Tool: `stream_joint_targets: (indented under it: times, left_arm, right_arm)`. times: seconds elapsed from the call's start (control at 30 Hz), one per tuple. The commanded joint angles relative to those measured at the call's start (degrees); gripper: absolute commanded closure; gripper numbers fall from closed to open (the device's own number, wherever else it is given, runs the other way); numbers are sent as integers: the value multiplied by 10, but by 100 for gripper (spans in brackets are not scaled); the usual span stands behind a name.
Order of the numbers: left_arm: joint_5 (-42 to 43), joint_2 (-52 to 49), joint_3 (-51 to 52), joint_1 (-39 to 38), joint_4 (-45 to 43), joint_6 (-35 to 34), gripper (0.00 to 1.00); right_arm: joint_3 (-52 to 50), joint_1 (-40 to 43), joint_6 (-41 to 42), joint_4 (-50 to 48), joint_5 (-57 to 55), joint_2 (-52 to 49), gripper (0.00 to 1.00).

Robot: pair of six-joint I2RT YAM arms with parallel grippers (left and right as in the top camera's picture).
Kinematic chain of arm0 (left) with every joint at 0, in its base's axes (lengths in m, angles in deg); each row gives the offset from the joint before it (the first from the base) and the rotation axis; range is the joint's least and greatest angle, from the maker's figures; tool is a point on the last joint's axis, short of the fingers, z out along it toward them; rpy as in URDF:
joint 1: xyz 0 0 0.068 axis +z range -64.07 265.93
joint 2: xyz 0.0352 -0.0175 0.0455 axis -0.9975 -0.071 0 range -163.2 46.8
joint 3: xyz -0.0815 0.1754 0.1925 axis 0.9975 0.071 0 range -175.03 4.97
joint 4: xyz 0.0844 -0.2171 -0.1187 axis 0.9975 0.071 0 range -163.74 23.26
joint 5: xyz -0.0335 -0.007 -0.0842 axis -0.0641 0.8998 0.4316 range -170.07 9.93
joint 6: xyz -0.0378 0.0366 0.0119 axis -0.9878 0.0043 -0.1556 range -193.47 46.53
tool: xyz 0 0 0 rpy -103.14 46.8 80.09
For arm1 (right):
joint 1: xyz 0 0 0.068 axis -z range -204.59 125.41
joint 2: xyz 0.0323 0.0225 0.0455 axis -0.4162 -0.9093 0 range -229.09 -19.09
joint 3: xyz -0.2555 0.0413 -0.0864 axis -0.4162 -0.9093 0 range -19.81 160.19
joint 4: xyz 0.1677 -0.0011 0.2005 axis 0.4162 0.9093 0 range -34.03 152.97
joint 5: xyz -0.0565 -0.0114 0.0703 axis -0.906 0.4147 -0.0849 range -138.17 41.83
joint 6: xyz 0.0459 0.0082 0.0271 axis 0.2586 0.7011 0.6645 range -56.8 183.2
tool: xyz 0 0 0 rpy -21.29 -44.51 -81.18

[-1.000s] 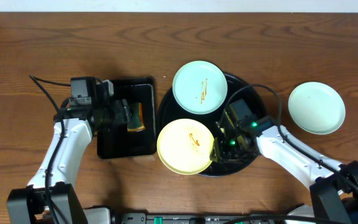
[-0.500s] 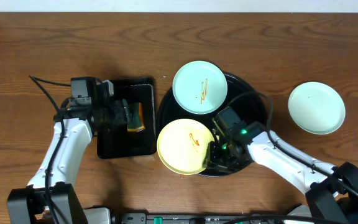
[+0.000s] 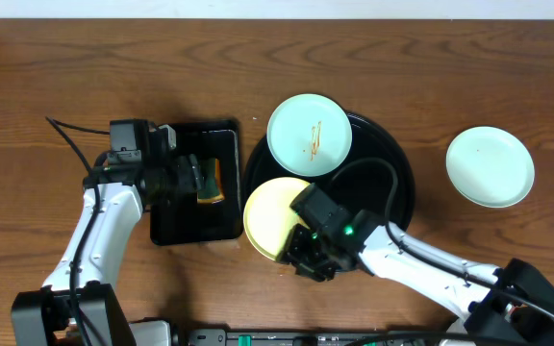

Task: Clean dirty plates on tray and stack at the side
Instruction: 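Grasp the yellow plate rim with the right gripper and drag it rightward on tray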

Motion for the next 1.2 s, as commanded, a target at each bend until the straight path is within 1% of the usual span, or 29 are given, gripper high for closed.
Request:
stream_joint_targets:
  times: [0.0, 0.3, 0.6, 0.73, 0.9, 1.0, 1.17]
  left_arm:
    - [-7, 0, 3, -1, 9, -3, 23]
    - [-7, 0, 3, -1, 9, -3, 24]
    - [-7, 0, 3, -1, 9, -3, 24]
    - [-7, 0, 3, -1, 9, -3, 24]
    - [-7, 0, 3, -1, 9, -3, 24]
    - [-7, 0, 3, -1, 9, -3, 24]
    - [-7, 0, 3, -1, 10, -3, 23]
  right_arm:
    - [-3, -23, 70, -22, -23, 5, 52]
    - [-3, -28, 112, -13, -33, 5, 55]
    - [-3, -28, 140, -25, -35, 5, 53]
    - [-3, -28, 169, -21, -36, 5, 53]
    - [-3, -28, 170, -5, -50, 5, 53]
    - [-3, -28, 170, 1, -50, 5, 58]
    - [-3, -28, 170, 19, -62, 5, 63]
